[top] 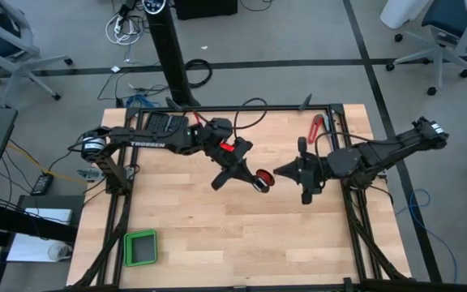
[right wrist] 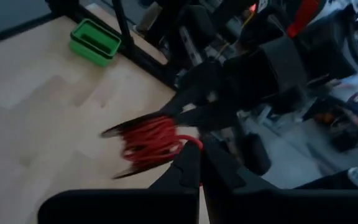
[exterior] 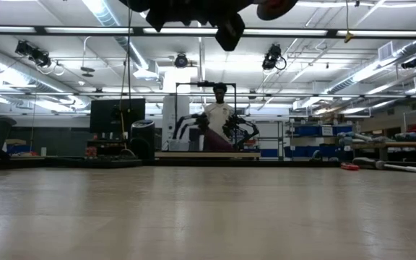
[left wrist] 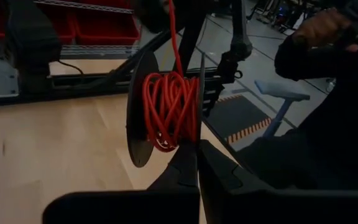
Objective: Coil cords
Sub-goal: Coil the red wire onto the black spool
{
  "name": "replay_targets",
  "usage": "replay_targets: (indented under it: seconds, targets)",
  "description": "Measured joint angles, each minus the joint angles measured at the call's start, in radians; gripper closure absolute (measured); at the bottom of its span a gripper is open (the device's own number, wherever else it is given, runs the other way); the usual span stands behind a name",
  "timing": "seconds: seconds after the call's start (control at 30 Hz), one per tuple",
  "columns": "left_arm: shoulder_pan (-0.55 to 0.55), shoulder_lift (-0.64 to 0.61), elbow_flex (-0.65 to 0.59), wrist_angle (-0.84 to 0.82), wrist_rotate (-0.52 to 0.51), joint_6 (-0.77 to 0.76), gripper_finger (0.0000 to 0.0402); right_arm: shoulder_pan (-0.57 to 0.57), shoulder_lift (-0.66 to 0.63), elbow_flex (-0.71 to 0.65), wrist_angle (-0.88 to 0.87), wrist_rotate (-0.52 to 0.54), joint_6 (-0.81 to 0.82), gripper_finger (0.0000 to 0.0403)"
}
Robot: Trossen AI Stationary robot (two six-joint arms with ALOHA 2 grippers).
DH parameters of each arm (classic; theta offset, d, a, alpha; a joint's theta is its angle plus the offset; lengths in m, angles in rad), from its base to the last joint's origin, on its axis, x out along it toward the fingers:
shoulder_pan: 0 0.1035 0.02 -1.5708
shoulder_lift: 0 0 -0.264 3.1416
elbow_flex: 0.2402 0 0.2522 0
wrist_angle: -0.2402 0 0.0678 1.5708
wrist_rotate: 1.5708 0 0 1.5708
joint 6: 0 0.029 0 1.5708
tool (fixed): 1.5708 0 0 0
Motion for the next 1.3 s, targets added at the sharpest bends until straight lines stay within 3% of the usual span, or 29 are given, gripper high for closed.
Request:
replay_targets:
  seconds: [0.27,0.5,0.93,1.3]
  targets:
    - [-0.042,0.000,0.000,0.064,-0.003,0.013,0.0401,-0.088,0.061,0.000,0.106,-0.055,-0.165,0.0401]
    - [-0.052,0.000,0.000,0.130,-0.002,0.027,0.0401,-0.154,0.092,0.000,0.167,-0.194,-0.227,0.0401]
    - [-0.052,0.000,-0.002,0.253,-0.023,0.067,0.0401,-0.263,0.121,0.002,0.162,-0.412,-0.157,0.0399]
    - [-0.052,0.000,-0.001,0.311,-0.096,0.194,0.0401,-0.274,0.118,0.000,0.089,-0.438,0.003,0.0380]
